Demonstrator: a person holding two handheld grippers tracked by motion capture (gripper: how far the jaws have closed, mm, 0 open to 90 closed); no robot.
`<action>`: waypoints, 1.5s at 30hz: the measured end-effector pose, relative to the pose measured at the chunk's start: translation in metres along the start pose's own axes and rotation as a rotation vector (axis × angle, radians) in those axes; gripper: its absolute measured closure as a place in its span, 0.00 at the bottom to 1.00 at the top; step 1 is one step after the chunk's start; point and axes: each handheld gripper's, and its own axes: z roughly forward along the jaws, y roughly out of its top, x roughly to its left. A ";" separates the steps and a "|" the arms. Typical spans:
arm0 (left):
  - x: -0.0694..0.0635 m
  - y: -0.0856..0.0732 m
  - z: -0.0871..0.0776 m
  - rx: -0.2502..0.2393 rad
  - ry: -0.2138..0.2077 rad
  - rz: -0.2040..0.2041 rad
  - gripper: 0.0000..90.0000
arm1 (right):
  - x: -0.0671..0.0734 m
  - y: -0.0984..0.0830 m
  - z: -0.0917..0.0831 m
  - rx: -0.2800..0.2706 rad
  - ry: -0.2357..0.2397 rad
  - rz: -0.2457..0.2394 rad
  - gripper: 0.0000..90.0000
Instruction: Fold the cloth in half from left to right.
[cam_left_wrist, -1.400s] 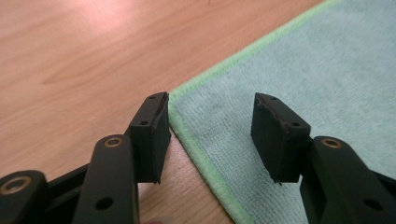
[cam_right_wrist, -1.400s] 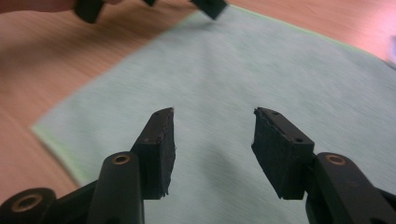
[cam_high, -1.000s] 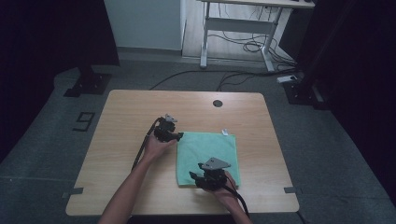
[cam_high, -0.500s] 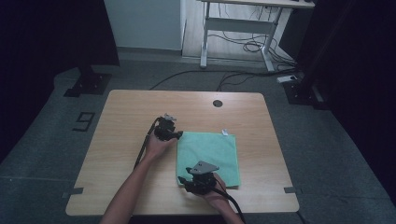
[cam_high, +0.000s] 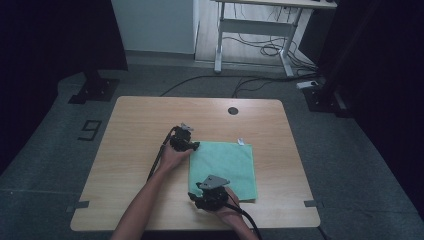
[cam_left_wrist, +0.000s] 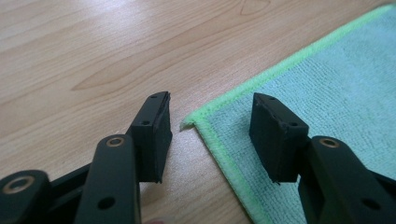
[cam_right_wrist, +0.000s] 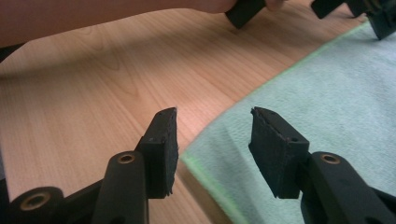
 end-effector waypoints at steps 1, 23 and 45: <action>-0.001 0.000 0.000 0.000 0.007 0.005 0.56 | 0.002 0.000 0.000 -0.004 0.003 -0.008 0.58; -0.008 -0.001 -0.010 0.021 -0.019 0.006 0.93 | 0.014 -0.004 0.010 0.058 -0.087 -0.041 0.92; -0.009 0.011 -0.063 -0.034 -0.052 0.005 0.94 | 0.022 0.011 -0.012 -0.072 -0.044 0.029 0.95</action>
